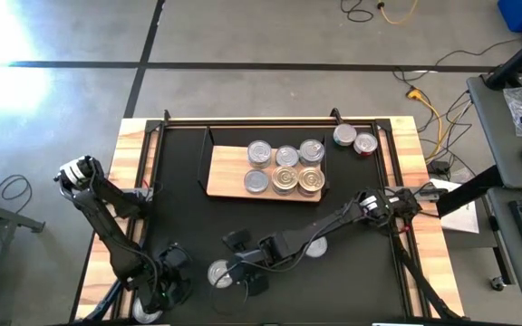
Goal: Stack canned seafood by type on shelf
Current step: Stack the bottom left light blue tuna can on the light blue tuna can
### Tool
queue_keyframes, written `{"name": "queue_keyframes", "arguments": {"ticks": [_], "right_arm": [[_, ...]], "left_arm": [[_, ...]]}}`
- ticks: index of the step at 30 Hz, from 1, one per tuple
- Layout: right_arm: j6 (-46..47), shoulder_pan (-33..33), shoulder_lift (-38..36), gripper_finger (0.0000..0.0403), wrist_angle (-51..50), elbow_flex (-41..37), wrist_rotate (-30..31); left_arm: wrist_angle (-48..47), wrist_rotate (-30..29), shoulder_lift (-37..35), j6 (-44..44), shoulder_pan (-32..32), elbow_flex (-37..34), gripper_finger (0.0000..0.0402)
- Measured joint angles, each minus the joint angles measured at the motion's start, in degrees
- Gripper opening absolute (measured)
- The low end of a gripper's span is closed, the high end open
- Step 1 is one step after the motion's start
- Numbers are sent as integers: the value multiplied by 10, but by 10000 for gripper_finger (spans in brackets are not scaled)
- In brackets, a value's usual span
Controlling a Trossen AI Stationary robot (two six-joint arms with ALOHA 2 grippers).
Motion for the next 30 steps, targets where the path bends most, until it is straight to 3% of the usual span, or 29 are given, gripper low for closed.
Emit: {"name": "queue_keyframes", "arguments": {"ticks": [8,15,20,26,30], "right_arm": [[-69,1,0,380,0,0,-20],[-131,0,0,380,0,0,-51],[-101,-2,0,380,0,0,-46],[-70,-3,17,380,-4,-4,-47],[-86,-3,31,380,1,-5,-56]], "left_arm": [[-18,26,0,-67,0,0,389],[-16,34,3,-152,-26,0,383],[-15,34,45,-203,-50,0,377],[47,26,120,-140,-55,9,377],[1,3,165,-131,-53,73,377]]}}
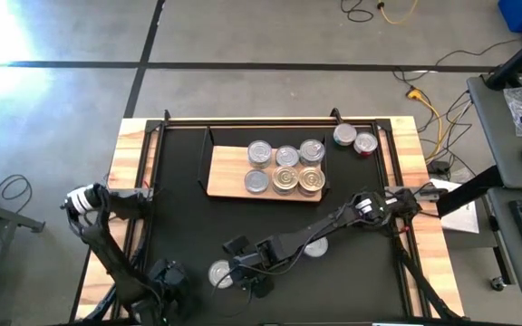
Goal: Stack canned seafood by type on shelf
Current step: Stack the bottom left light blue tuna can on the light blue tuna can
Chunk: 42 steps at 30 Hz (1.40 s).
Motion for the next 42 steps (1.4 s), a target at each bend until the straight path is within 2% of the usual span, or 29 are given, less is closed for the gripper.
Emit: {"name": "queue_keyframes", "arguments": {"ticks": [3,8,13,17,21,25,29,35,42], "right_arm": [[-3,-5,15,380,16,1,-11],[11,-21,36,380,35,1,-24],[15,-22,41,380,96,6,-26],[60,-24,43,380,135,8,-65],[108,-25,50,380,140,7,-66],[125,-22,51,380,142,8,-52],[128,-17,45,380,134,7,0],[154,-14,-6,380,101,6,27],[131,-17,-60,380,29,6,44]], "left_arm": [[-76,-32,29,-5,5,38,377],[-88,-31,70,-5,21,54,377],[-106,-20,75,-13,42,66,377],[-142,-30,75,-12,77,68,376],[-110,-30,73,28,114,61,376],[-58,-36,71,120,149,65,376],[-63,-37,71,164,160,73,376],[-79,-12,70,158,145,76,376],[-127,11,66,86,105,76,376]]}}
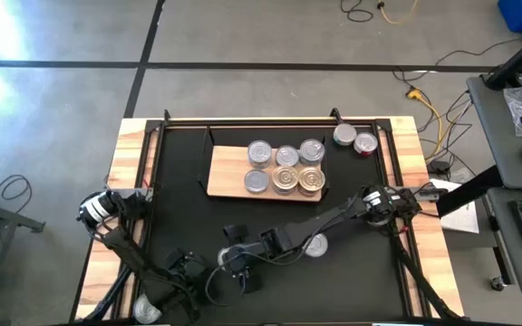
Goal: Stack canned seafood by type on shelf
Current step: Stack the bottom left light blue tuna can on the light blue tuna can
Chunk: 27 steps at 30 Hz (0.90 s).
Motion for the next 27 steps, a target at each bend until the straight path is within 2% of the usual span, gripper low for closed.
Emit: {"name": "queue_keyframes", "arguments": {"ticks": [6,10,12,16,20,24,27], "right_arm": [[-59,-6,-24,380,1,14,43],[-26,-6,-24,380,-3,36,84],[-15,-10,-24,379,-3,38,73],[18,-23,-19,380,-6,37,10],[66,-35,-16,380,-12,36,-9],[120,-50,-16,394,-40,36,-58],[118,-56,-14,398,-78,36,-71]], "left_arm": [[-5,10,-1,-27,-9,-2,376],[-1,9,-1,-38,-9,-3,376],[1,8,-1,-41,-7,-3,376],[10,8,-1,-38,-4,-3,376],[20,6,-1,-36,-4,-3,376],[22,5,-1,-36,-4,-3,377],[24,-8,-1,-36,-4,-4,377]]}}
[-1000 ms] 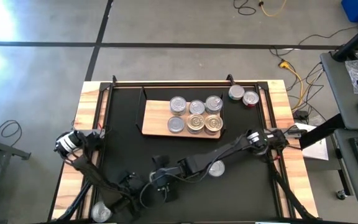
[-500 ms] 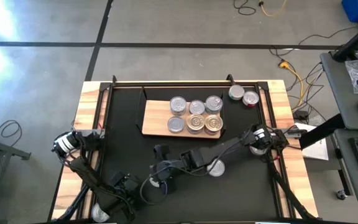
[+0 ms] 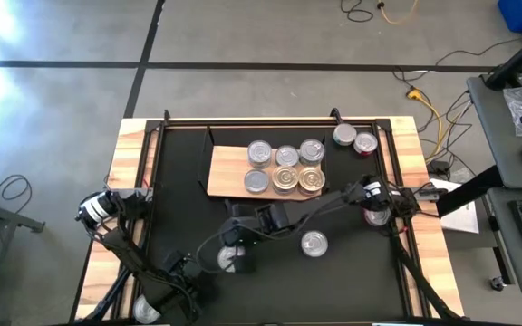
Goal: Stack canned seafood by type on shelf
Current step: Stack the bottom left light blue tuna can on the light blue tuna can
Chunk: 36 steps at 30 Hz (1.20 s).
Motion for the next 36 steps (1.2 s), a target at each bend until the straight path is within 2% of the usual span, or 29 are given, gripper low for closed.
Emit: {"name": "queue_keyframes", "arguments": {"ticks": [3,9,16,22,31,36], "right_arm": [[-49,-1,8,400,-32,-1,2],[-205,5,44,400,-33,-2,1],[-305,3,106,400,-40,-3,1],[-296,3,118,400,-22,-1,-20],[-187,19,121,400,63,-2,-61],[-145,26,123,400,85,-3,-61]], "left_arm": [[0,-25,0,-1,1,0,377],[0,-54,0,-31,5,-1,377],[-9,-57,0,-75,8,-3,364],[-14,-53,0,-80,8,-3,356],[-91,-60,-6,-109,26,-3,356],[-77,-81,-13,-63,41,-3,356]]}}
